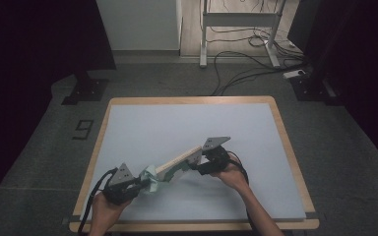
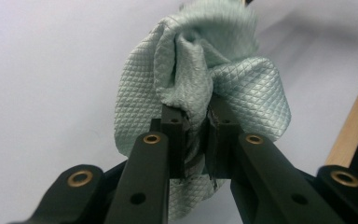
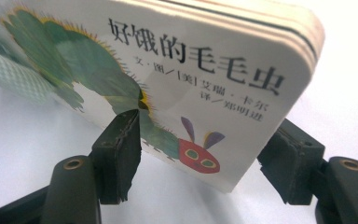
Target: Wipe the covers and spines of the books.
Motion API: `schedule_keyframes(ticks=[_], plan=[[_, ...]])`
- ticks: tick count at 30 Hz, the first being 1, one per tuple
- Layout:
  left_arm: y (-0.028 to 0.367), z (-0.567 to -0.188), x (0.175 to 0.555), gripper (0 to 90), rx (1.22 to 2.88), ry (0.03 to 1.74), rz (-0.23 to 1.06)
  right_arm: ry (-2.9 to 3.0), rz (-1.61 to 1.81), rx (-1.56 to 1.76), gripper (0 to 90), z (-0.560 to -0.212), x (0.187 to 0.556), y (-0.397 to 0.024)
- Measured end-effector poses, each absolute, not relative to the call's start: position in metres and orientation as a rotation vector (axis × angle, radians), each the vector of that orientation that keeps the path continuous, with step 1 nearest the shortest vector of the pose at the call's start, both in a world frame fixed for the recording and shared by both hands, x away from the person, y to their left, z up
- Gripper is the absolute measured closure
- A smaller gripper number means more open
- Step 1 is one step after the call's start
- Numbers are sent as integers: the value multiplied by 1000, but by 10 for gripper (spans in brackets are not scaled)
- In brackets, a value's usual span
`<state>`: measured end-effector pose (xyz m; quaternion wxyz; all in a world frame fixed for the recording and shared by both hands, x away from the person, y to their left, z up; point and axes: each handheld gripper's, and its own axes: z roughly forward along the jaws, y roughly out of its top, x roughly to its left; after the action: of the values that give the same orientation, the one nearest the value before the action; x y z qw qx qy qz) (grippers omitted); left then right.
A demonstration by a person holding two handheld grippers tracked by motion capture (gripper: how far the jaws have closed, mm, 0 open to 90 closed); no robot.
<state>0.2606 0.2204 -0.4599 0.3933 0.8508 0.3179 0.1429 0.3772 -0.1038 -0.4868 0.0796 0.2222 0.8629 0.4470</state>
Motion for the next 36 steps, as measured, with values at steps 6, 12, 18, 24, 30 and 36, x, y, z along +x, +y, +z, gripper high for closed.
schedule_keyframes(ticks=[6, 12, 18, 24, 30, 36], plan=[[219, -474, 262, 801, 2161, 823, 352, 2579, 1333, 664, 329, -487, 377, -103], [219, -485, 262, 801, 2155, 829, 339, 2575, 1339, 666, 329, -487, 377, -103], [213, -502, 264, 803, 2235, 842, 334, 2577, 1334, 664, 329, -487, 377, -103], [215, -513, 265, 806, 2200, 857, 310, 2577, 1338, 661, 329, -487, 377, -104], [217, -504, 264, 805, 2177, 847, 291, 2573, 1340, 659, 328, -488, 376, -104], [219, -478, 263, 803, 2158, 812, 318, 2569, 1336, 659, 325, -488, 375, -104]])
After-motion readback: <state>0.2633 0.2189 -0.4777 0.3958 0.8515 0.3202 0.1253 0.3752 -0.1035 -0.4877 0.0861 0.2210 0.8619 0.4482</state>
